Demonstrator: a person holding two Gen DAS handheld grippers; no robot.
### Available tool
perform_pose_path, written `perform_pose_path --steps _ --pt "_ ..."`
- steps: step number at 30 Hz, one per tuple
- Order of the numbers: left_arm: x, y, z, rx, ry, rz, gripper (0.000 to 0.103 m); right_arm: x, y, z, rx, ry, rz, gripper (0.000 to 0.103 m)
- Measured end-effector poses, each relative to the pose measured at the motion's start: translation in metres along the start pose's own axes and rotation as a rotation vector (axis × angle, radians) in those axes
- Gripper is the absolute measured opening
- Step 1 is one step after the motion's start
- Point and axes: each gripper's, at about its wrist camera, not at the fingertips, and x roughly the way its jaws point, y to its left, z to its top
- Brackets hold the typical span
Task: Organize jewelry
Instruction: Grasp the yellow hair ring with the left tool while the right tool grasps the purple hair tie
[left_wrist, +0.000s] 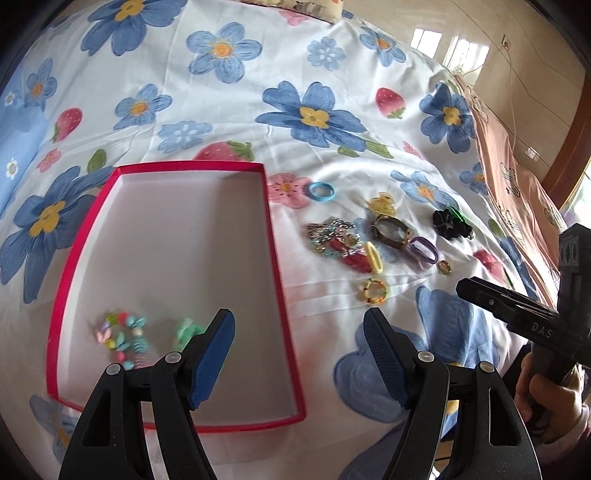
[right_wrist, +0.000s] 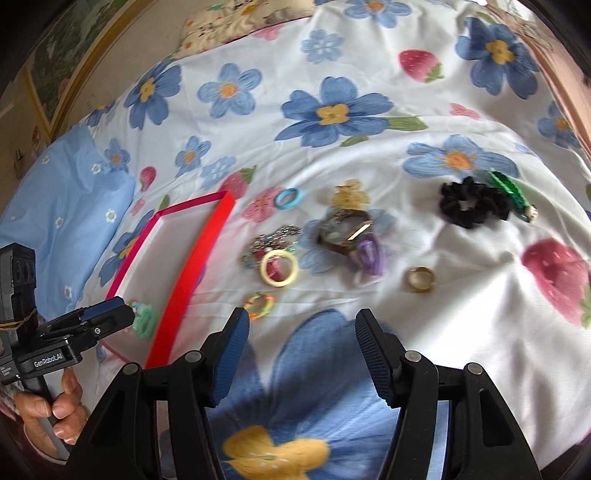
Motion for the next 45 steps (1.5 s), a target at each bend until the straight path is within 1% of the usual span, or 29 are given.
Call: perform_pose_path --steps 6,12,14,17,22,26,27,28,29,31,33,34,38,45 --pt "0.016 -0.017 0.012 0.021 0.008 -0.014 0.072 -0.003 -0.016 0.005 0.008 -0.021 -0.031 0.062" --pt "0.046 -0.039 0.031 0.070 0.022 -0.029 0.070 0.008 -0.023 0.018 -0.014 -0.021 -0.056 0.060" --pt "0.057 -0.046 0.036 0.086 0.029 -0.029 0.070 0.013 -0.024 0.021 -0.027 -0.016 -0.063 0.051" --pt "0.077 -0.054 0.044 0.106 0.049 -0.034 0.062 0.026 -0.028 0.026 -0.034 0.004 -0.070 0.043" --pt "0.115 -0.061 0.056 0.118 0.099 -0.040 0.048 0.044 -0.035 0.031 -0.030 0.032 -0.077 0.038" --pt "0.140 -0.066 0.062 0.119 0.131 -0.057 0.041 0.055 -0.044 0.033 -0.012 0.054 -0.075 0.031" --pt "0.145 -0.067 0.062 0.121 0.136 -0.060 0.038 0.056 -0.045 0.034 -0.009 0.056 -0.075 0.029" --pt "0.149 -0.069 0.062 0.123 0.142 -0.065 0.031 0.058 -0.047 0.034 -0.007 0.057 -0.079 0.026" --pt "0.153 -0.070 0.061 0.124 0.147 -0.070 0.027 0.059 -0.048 0.034 -0.004 0.060 -0.080 0.019" --pt "0.160 -0.073 0.061 0.128 0.154 -0.082 0.012 0.061 -0.049 0.034 -0.002 0.064 -0.081 0.010" --pt "0.158 -0.072 0.059 0.132 0.148 -0.090 0.006 0.061 -0.050 0.033 -0.006 0.062 -0.085 0.008" --pt "0.156 -0.071 0.059 0.130 0.145 -0.096 0.005 0.060 -0.049 0.034 -0.006 0.059 -0.086 0.008" --pt "0.142 -0.067 0.056 0.126 0.119 -0.115 0.004 0.051 -0.046 0.035 -0.010 0.038 -0.077 0.007" --pt "0.100 -0.053 0.048 0.113 0.073 -0.124 0.004 0.034 -0.029 0.036 -0.018 0.010 -0.034 0.007"
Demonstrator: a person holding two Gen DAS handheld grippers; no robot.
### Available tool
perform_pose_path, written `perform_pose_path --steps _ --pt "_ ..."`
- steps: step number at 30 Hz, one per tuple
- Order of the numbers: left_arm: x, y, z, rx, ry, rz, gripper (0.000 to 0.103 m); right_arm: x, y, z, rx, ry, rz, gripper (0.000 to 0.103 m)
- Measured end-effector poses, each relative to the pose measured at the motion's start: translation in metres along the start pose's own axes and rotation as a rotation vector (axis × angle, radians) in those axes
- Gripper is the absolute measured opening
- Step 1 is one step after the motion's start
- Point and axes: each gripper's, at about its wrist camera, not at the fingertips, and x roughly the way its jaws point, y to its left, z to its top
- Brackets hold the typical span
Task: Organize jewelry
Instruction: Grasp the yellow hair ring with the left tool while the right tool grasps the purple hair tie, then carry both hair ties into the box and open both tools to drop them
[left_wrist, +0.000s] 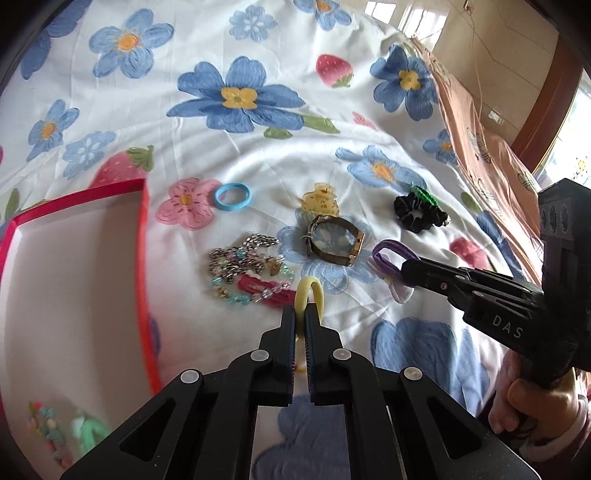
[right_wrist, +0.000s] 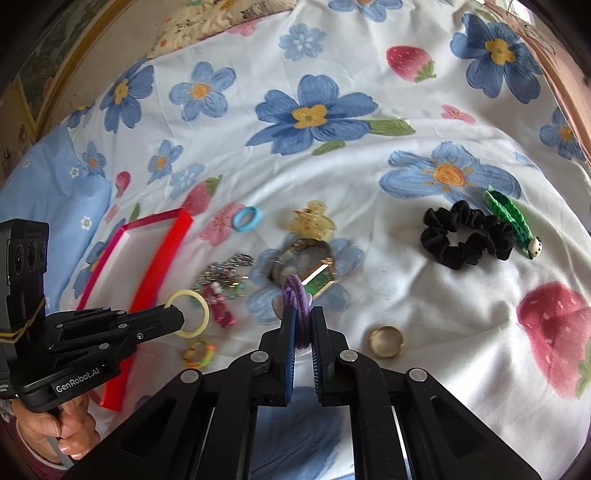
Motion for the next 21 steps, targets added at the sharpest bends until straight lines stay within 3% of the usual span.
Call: perform_pose_path --steps 21 --pt "-0.102 0.069 -0.049 -0.164 -0.104 0.066 0.004 -0.003 0.096 -0.002 -0.126 -0.002 0.138 0.007"
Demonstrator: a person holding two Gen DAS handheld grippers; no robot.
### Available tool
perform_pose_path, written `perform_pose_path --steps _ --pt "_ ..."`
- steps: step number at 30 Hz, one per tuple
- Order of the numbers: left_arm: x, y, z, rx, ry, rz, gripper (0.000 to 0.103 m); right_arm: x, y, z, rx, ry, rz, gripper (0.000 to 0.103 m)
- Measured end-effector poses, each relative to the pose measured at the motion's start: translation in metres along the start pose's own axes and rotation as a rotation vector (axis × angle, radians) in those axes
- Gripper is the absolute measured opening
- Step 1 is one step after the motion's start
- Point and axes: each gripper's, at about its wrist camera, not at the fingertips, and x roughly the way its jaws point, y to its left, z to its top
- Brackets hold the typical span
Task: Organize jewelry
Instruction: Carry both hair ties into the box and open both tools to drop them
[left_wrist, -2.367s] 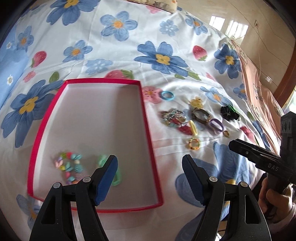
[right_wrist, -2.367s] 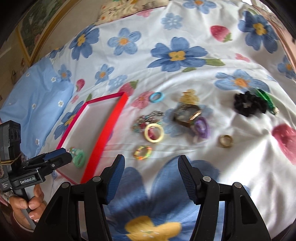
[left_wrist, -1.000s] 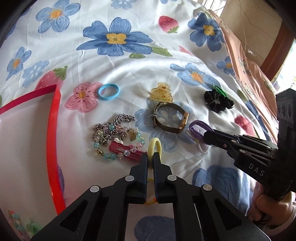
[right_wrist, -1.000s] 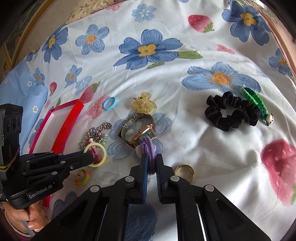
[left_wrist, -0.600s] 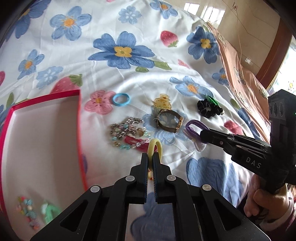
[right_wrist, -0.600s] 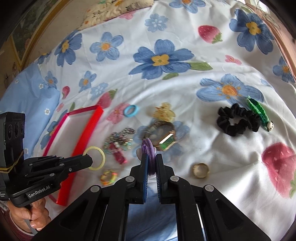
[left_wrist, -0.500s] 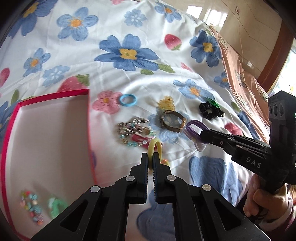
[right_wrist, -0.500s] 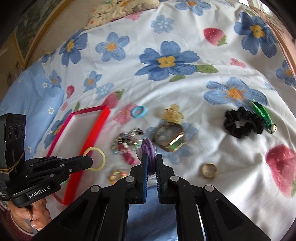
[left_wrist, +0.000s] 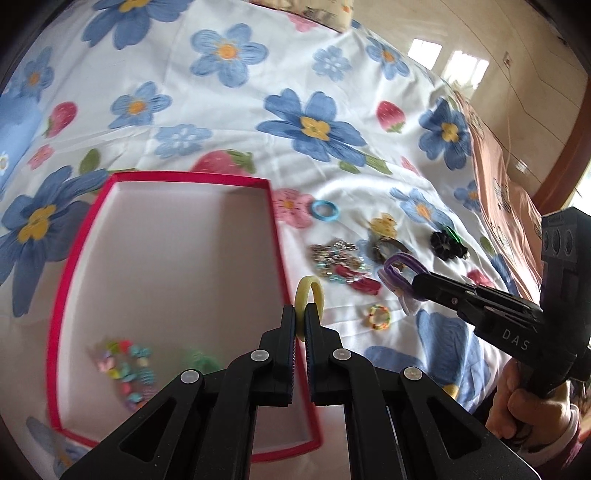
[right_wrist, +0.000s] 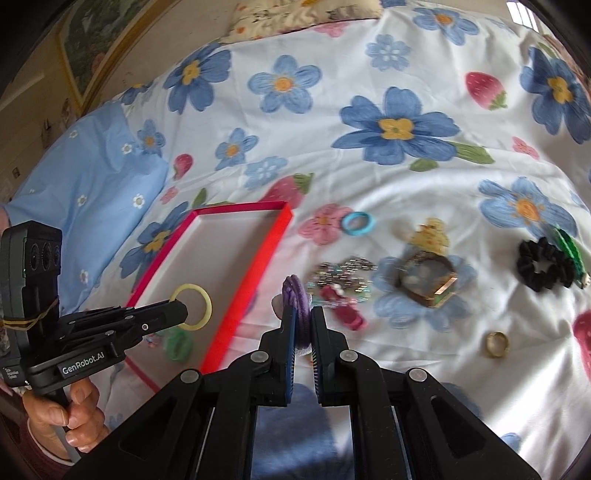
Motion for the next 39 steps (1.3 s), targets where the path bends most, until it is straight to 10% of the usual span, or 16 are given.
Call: perform_pose_path --steps 20,39 --pt "-0.030 0.062 -0.009 -0.110 -0.025 0.088 0.004 0.046 0.078 0.002 -0.100 0.055 0.115 0.007" --pt "0.021 0.112 0.004 -0.207 0.046 0.117 0.004 0.106 0.108 -0.005 -0.142 0.153 0.137 0.008"
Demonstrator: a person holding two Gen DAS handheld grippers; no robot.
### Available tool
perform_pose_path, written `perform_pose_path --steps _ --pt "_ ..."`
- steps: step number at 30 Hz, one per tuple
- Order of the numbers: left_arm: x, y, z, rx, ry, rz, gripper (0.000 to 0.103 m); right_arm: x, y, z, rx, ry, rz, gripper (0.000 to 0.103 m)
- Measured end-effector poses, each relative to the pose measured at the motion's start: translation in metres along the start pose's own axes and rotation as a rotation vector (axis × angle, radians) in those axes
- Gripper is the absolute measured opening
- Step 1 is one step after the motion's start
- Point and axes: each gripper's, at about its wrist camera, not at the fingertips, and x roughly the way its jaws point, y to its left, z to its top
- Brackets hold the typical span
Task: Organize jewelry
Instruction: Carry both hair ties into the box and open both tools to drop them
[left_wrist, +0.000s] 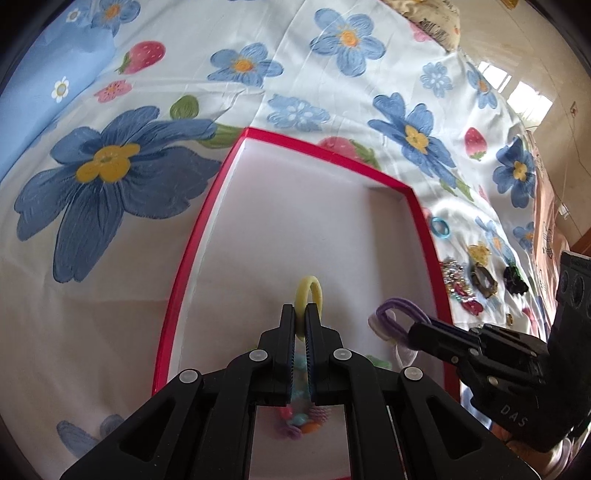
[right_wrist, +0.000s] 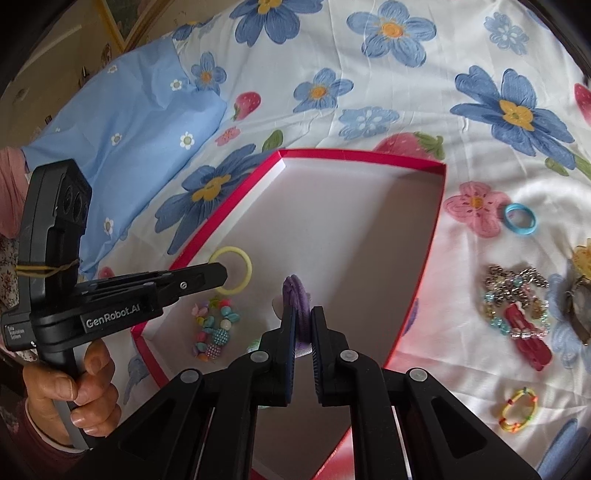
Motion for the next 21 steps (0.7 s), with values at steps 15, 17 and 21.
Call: perform_pose_path --steps 15,17,21 --pt "0.009 0.003 -0.005 -0.025 0.009 0.034 0.023 0.011 -0.002 -0.004 0.012 0.034 -0.003 0.018" --pt "0.006 0.003 -0.007 -0.027 0.007 0.033 0.024 0.009 -0.003 -0.004 0.017 0.031 0.002 0.028" --pt "-0.002 0.001 -0.008 -0.023 -0.007 0.039 0.032 0.003 -0.002 -0.004 0.015 0.023 0.007 0.028"
